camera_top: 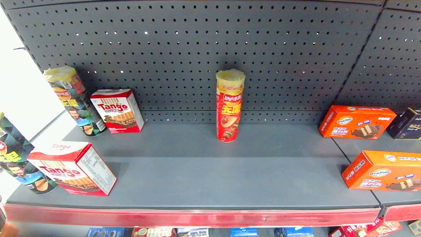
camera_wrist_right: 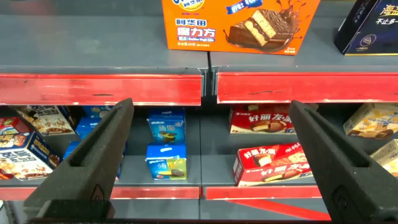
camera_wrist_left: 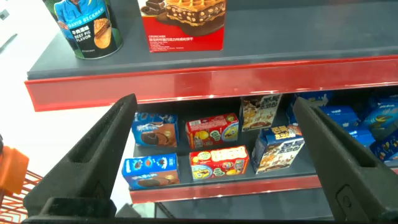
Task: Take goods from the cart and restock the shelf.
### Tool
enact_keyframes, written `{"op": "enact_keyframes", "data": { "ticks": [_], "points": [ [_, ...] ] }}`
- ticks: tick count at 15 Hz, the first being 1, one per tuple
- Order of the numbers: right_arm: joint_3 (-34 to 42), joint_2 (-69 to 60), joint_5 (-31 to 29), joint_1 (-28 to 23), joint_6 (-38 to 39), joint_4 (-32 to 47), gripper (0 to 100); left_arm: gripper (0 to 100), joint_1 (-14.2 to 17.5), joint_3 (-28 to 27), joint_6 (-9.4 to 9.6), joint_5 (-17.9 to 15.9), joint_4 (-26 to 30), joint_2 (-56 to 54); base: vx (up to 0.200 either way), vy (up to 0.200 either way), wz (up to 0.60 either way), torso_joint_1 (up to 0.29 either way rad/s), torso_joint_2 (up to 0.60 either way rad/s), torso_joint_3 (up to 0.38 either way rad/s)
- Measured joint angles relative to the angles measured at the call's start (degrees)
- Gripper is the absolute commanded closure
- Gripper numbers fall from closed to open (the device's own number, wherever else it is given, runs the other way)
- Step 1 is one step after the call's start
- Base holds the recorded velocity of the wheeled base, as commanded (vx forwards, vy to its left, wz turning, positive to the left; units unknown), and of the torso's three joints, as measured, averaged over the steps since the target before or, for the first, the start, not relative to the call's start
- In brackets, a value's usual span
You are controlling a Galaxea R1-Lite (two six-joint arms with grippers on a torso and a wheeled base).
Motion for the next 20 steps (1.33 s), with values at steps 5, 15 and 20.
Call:
{"op": "enact_keyframes", "data": {
  "ticks": [5, 15, 20],
  "points": [
    [0.00, 0.00, 0.00, 0.00, -0.09, -0.02, 0, 0, 0.09, 0.00, 0.00, -0.05, -0.07, 0.00, 0.000, 0.000, 0.00, 0.000, 0.00, 0.000],
    [0.00, 0.00, -0.07, 0.00, 0.10, -0.02, 0, 0, 0.09, 0.00, 0.02, -0.07, -0.10, 0.00, 0.000, 0.000, 0.54, 0.005, 0.00, 0.001],
    [0.00, 0.00, -0.11, 0.00, 0.10, -0.02, 0, 0, 0.09, 0.00, 0.00, -0.05, -0.10, 0.00, 0.000, 0.000, 0.48, 0.001, 0.00, 0.002]
  ]
}}
